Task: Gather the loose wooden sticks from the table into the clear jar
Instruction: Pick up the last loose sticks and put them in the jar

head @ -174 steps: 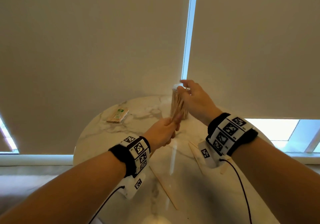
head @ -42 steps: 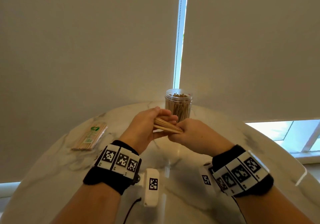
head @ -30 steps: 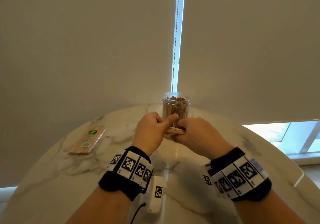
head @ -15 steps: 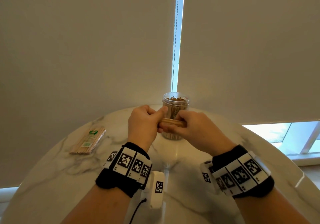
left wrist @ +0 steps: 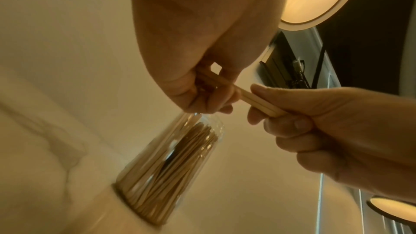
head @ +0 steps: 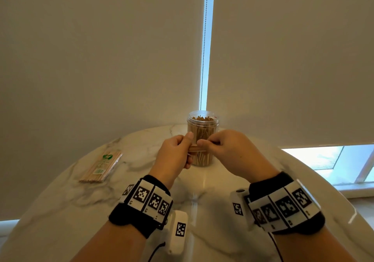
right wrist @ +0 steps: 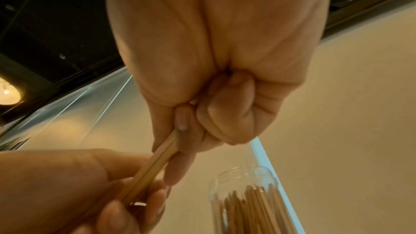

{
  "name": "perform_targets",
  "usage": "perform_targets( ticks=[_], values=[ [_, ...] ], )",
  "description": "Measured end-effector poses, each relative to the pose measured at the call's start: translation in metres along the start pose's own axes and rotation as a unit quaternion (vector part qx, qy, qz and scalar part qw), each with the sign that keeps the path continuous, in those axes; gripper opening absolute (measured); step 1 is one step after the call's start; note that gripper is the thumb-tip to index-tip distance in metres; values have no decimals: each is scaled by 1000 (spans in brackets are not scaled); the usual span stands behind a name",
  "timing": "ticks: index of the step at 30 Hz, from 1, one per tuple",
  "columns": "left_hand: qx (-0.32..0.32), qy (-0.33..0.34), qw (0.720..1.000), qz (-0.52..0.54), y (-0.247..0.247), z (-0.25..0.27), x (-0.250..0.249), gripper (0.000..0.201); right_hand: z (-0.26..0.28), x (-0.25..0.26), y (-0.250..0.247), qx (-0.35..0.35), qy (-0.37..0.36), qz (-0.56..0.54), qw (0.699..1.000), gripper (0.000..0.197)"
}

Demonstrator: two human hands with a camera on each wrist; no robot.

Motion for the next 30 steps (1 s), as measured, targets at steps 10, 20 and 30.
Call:
perform_targets(
  ticks=[10, 20, 30],
  values=[
    [35, -63, 993, -89, 6, -36, 7, 99, 2, -36, -58, -127, 88, -59, 986, 36],
    [51, 0, 988, -147, 38, -95, -5, 151, -79, -6, -70, -84, 63, 121, 987, 14],
    [16, 16, 988, -151, 43, -99, 16, 114, -154, 22, -3, 225, 36, 366, 902, 27]
  ],
)
Point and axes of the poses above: each hand's wrist, its own z-axis away from the middle knuckle, its own y-axis out of the palm, x = y × z, the point moved 4 cm from there along -z, towards the middle knuckle, and after that the axes turned 10 degrees about -z, right-handed, at the moved point
